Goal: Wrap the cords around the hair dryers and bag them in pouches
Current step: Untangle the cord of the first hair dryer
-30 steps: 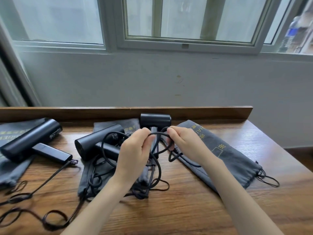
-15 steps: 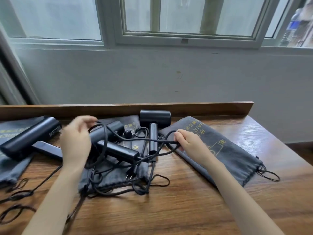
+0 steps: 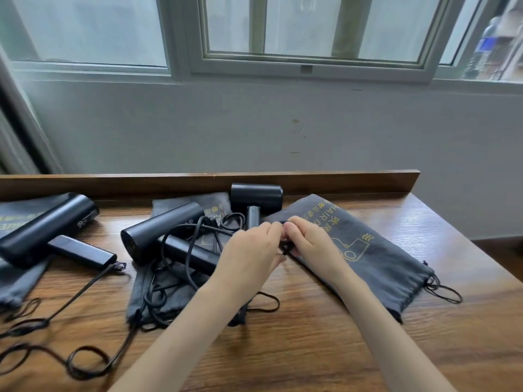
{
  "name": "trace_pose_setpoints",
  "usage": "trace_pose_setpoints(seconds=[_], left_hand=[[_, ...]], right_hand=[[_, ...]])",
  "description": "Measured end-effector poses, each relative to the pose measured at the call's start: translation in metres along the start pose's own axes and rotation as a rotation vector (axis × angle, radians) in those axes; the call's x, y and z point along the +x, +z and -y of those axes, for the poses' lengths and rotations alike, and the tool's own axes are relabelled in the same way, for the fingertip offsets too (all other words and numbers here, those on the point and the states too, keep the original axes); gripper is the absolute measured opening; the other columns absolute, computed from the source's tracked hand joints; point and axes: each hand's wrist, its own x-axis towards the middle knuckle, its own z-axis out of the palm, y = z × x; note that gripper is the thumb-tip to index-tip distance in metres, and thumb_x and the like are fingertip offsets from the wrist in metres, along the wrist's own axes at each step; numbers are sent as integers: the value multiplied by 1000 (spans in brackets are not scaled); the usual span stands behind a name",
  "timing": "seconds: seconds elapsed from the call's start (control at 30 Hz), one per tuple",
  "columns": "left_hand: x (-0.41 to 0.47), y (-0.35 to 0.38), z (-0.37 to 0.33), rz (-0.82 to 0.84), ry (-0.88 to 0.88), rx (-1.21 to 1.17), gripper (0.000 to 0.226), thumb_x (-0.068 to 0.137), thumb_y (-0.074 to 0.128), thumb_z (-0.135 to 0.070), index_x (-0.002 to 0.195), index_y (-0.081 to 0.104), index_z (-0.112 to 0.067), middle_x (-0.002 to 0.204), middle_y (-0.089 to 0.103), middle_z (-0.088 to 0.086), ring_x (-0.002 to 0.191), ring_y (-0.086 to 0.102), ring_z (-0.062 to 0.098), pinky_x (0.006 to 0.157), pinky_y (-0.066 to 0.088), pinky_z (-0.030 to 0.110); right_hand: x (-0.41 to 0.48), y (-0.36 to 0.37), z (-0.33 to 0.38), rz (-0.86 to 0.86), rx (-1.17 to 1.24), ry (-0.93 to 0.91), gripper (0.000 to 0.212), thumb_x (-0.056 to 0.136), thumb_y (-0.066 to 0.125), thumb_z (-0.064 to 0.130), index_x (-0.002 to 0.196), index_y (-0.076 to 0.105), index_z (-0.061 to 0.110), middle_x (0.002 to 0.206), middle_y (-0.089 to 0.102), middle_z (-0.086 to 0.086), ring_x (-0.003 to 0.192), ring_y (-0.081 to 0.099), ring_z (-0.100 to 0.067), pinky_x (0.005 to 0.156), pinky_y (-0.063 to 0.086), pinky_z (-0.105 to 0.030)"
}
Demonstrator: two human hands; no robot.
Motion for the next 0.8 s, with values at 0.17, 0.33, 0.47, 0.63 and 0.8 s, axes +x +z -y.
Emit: trace_pose_setpoints(seconds=[0.17, 0.33, 0.47, 0.63, 0.8], left_hand=[[-15, -2, 7, -236, -217, -352, 26, 95, 44, -30, 77, 50, -12, 61, 49, -5, 55, 50, 13, 50, 40, 27], [-19, -48, 38, -553, -328, -493, 24, 96, 42, -23, 77, 51, -11, 51, 41, -2, 46, 39, 10, 42, 26, 15], [-17, -62, 46, -774, -445, -730, 26, 98, 40, -23, 73, 48, -24, 53, 38, -7, 47, 31, 7, 46, 27, 19], [-1, -102, 66, -797, -453, -814, 27, 96, 42, -26, 70, 48, -29, 50, 42, -11, 44, 33, 8, 44, 27, 22], [15, -93, 37, -662, -469, -945, 27, 99, 41, -21, 74, 50, -21, 46, 37, -10, 44, 32, 6, 45, 28, 20]], right_hand=[[5, -3, -5, -62, -30, 17, 29, 98, 40, 16, 70, 46, 16, 60, 51, 10, 53, 46, 0, 51, 33, -15], [4, 3, -28, -34, 60, 156, 29, 100, 37, 18, 74, 45, 9, 69, 72, 4, 74, 63, -20, 70, 49, -33], [7, 12, -33, -78, 31, 219, 29, 98, 38, 16, 72, 49, 14, 69, 69, -3, 56, 60, -17, 61, 50, -34], [2, 9, -48, -2, 32, 356, 27, 98, 38, 11, 78, 55, 16, 69, 66, -1, 43, 50, -4, 46, 45, -17], [-4, -2, -36, 3, 306, 370, 39, 92, 53, 9, 129, 47, 20, 123, 53, 0, 81, 66, -10, 78, 56, -34]])
